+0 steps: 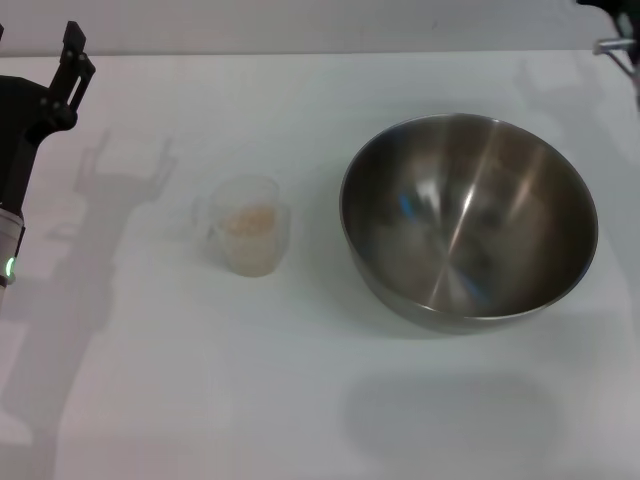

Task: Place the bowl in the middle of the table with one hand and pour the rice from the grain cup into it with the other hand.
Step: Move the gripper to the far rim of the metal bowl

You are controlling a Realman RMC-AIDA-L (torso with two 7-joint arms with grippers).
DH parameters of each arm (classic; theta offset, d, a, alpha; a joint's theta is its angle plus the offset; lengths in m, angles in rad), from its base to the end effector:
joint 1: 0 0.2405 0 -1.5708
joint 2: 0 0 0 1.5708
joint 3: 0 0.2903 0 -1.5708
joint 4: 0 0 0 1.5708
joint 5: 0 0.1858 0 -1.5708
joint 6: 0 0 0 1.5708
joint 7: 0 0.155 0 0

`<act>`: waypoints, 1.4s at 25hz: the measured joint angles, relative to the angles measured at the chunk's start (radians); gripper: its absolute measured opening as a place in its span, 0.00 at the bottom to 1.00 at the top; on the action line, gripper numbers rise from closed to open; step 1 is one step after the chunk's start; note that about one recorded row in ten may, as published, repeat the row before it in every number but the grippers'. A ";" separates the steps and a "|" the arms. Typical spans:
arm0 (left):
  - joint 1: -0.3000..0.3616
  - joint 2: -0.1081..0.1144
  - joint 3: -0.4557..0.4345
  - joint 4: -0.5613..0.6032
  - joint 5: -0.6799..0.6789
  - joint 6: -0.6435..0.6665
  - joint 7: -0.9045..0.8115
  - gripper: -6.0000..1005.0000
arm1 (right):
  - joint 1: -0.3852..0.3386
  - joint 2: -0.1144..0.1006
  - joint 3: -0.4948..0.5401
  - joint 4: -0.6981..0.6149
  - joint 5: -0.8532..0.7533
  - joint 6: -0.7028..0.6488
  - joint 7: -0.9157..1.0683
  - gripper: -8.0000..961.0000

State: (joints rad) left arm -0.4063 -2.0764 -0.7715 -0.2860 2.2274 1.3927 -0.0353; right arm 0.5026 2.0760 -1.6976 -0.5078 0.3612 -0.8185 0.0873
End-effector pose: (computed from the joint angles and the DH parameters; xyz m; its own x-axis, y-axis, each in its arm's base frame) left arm -0.2910 0.3330 -0.0065 0.6529 -0.3069 0.6925 0.6712 -0.1892 -0.7167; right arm 0.2685 0.4186 0.0103 0.6909 0.1342 -0.7104 -0.6954 -0.1454 -0.7038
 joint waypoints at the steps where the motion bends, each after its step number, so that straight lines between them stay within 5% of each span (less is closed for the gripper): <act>1: 0.000 0.001 0.000 0.001 0.000 0.000 0.000 0.82 | 0.000 0.000 0.000 0.000 0.000 0.000 0.000 0.83; 6: 0.000 0.001 0.000 0.009 0.000 0.000 0.000 0.82 | -0.108 0.001 0.008 -0.461 -0.039 0.521 -0.002 0.82; 7: 0.000 0.001 -0.001 0.011 0.000 0.000 0.000 0.82 | -0.108 0.001 0.008 -0.461 -0.039 0.521 -0.002 0.82; 9: 0.000 0.002 -0.009 0.012 0.000 0.000 0.000 0.81 | -0.129 0.002 0.014 -0.618 -0.038 0.741 -0.005 0.82; 10: 0.001 0.002 -0.014 0.012 0.000 0.000 0.000 0.81 | -0.133 0.002 0.032 -0.750 -0.032 0.967 -0.006 0.82; 11: 0.001 0.002 -0.014 0.012 0.000 0.000 0.000 0.81 | -0.133 0.002 0.032 -0.750 -0.032 0.967 -0.006 0.82; 14: 0.004 0.001 -0.022 0.013 0.000 0.002 0.000 0.81 | -0.122 0.000 0.065 -0.909 -0.029 1.293 -0.014 0.82; 15: 0.007 0.001 -0.025 0.013 0.000 0.007 0.000 0.81 | -0.113 -0.001 0.099 -1.009 -0.026 1.492 -0.038 0.82; 17: 0.007 0.001 -0.025 0.013 0.000 0.008 0.000 0.81 | -0.109 -0.001 0.117 -1.050 -0.024 1.576 -0.050 0.81; 20: 0.008 0.002 -0.026 0.013 0.000 0.016 0.000 0.81 | -0.057 -0.001 0.208 -1.172 0.016 1.927 -0.093 0.81; 28: 0.007 0.004 -0.027 0.013 0.000 0.032 0.000 0.81 | 0.062 -0.005 0.333 -1.136 0.006 2.308 -0.157 0.81; 35: 0.000 0.006 -0.030 0.016 0.000 0.043 0.000 0.81 | 0.076 -0.007 0.387 -1.029 -0.024 2.365 -0.260 0.80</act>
State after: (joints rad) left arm -0.4063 -2.0705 -0.8017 -0.2700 2.2273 1.4356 -0.0353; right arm 0.5789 2.0691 -1.3104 -1.5370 0.3374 1.5467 -0.1725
